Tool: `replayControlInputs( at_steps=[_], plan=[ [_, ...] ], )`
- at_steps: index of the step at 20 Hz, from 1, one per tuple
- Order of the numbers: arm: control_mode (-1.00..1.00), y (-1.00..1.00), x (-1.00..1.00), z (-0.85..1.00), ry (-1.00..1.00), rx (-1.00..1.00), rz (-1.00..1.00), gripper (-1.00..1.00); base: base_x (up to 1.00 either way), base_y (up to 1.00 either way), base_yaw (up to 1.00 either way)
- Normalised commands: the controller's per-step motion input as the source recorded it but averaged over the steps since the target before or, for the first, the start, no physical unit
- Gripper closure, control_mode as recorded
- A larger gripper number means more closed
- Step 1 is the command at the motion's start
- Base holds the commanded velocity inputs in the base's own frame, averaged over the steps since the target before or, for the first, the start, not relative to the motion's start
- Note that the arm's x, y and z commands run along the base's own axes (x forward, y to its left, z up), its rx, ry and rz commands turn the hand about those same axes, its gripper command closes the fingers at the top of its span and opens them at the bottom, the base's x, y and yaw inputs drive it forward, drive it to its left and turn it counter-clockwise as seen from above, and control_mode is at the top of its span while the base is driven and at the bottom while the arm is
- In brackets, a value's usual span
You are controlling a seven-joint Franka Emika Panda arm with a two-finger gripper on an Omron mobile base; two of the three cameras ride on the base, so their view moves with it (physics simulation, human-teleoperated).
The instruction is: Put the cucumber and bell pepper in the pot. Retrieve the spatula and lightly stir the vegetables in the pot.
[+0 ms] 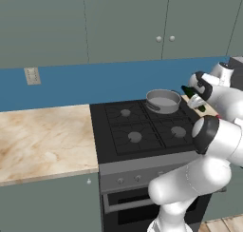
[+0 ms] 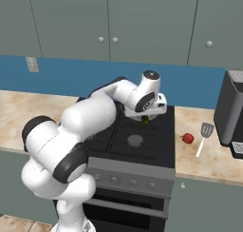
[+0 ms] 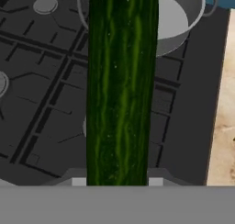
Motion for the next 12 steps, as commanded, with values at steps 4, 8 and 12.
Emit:
replayControlInputs(
  at_steps=[4, 8, 12],
  plan=[
    [-1.00, 0.28, 0.08, 0.00, -0.06, 0.00, 0.13, 1.00, 0.00, 0.00, 0.00],
    [-1.00, 0.21, 0.04, 0.00, -0.13, 0.00, 0.04, 1.00, 0.00, 0.00, 0.00],
    [-1.00, 0.12, 0.00, 0.00, -0.17, 0.00, 0.00, 1.00, 0.00, 0.00, 0.00]
  ],
)
